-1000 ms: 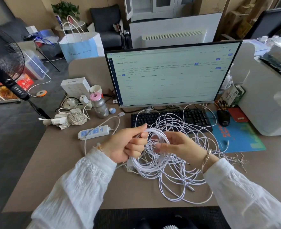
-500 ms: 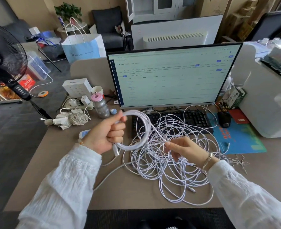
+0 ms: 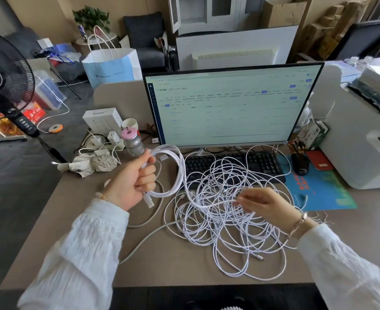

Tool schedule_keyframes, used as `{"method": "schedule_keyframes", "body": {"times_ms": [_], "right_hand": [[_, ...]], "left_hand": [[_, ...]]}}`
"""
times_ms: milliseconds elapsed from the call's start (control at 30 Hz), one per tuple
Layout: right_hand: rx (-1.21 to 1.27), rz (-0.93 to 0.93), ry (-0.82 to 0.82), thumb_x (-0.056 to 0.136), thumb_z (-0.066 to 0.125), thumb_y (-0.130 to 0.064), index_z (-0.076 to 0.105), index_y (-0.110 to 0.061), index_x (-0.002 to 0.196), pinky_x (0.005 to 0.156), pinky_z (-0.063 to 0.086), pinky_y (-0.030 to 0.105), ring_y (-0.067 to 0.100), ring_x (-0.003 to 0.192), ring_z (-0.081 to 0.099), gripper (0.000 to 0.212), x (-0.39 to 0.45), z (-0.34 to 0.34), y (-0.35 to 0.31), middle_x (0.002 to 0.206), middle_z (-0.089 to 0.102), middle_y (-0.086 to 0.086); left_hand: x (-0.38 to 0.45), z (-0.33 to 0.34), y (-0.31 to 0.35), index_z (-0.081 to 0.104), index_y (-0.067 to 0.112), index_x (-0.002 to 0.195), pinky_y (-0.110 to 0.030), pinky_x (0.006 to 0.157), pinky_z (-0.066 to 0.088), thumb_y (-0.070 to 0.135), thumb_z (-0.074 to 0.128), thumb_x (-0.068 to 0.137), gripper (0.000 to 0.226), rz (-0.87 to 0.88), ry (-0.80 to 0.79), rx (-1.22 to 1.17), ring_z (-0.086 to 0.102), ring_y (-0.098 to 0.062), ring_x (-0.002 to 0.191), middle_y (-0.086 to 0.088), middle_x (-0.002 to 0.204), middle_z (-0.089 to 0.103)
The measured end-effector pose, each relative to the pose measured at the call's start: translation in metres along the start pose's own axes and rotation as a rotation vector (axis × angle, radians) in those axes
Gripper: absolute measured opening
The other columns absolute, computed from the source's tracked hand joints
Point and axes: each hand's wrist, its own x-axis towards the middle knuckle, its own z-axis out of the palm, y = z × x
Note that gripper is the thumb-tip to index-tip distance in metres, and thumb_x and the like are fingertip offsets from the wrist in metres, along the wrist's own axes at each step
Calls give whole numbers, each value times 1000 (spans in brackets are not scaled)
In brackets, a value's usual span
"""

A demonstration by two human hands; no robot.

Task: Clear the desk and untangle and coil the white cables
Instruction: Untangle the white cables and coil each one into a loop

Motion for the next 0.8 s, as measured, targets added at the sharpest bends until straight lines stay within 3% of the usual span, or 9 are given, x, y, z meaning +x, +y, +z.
{"method": "schedule_keyframes", "body": {"times_ms": [167, 233, 367, 433, 533, 600, 800], "right_hand": [[-151, -230, -33, 93, 60, -17, 71, -12, 99, 57, 43, 8, -7, 60, 58, 14, 1, 21, -53, 67, 61, -16], [-171, -273, 69, 92, 62, -16, 72, -11, 99, 57, 43, 7, -9, 60, 58, 14, 4, 30, -63, 69, 61, -17], [-187, -311, 370, 86, 69, -14, 72, -10, 94, 64, 47, 7, -7, 64, 60, 10, 11, 38, -63, 76, 67, -12], [-263, -347, 468, 84, 72, -15, 71, -9, 89, 64, 52, 14, 0, 62, 61, 8, 15, 40, -59, 75, 69, -7], [-441, -389, 557, 84, 72, -16, 70, -9, 83, 54, 56, 35, 16, 58, 63, 7, 19, 43, -55, 71, 68, -2], [-462, -441, 600, 84, 72, -13, 69, -8, 82, 51, 54, 34, 16, 55, 58, 5, 20, 45, -55, 70, 65, -1], [-239, -475, 798, 78, 77, -6, 69, -8, 84, 56, 49, 20, 11, 58, 60, 11, 19, 49, -52, 72, 68, -3]], "left_hand": [[7, 23, -25, 50, 15, 71, -15, 34, 12, 31, 46, 99, 33, 24, 4, 118, 17, -3, 32, 9, 46, 21], [8, 30, -33, 53, 17, 66, -16, 34, 14, 32, 49, 97, 35, 31, -10, 172, 17, -5, 33, 7, 46, 23], [5, 41, -42, 45, 12, 73, -13, 33, 19, 29, 45, 100, 31, -2, -58, 216, 19, -6, 31, 6, 45, 27], [3, 44, -44, 43, 12, 72, -13, 34, 19, 28, 44, 101, 33, -1, -73, 277, 19, -6, 31, 4, 46, 26], [-1, 47, -46, 44, 12, 70, -17, 36, 18, 33, 46, 101, 37, -4, -65, 498, 21, -10, 36, 3, 49, 28], [-3, 48, -49, 45, 11, 70, -18, 37, 18, 35, 45, 100, 38, -70, -77, 568, 22, -11, 37, 4, 47, 29], [-7, 54, -58, 47, 11, 63, -13, 37, 18, 40, 41, 99, 46, -300, -203, 359, 19, -7, 32, 3, 43, 25]]}}
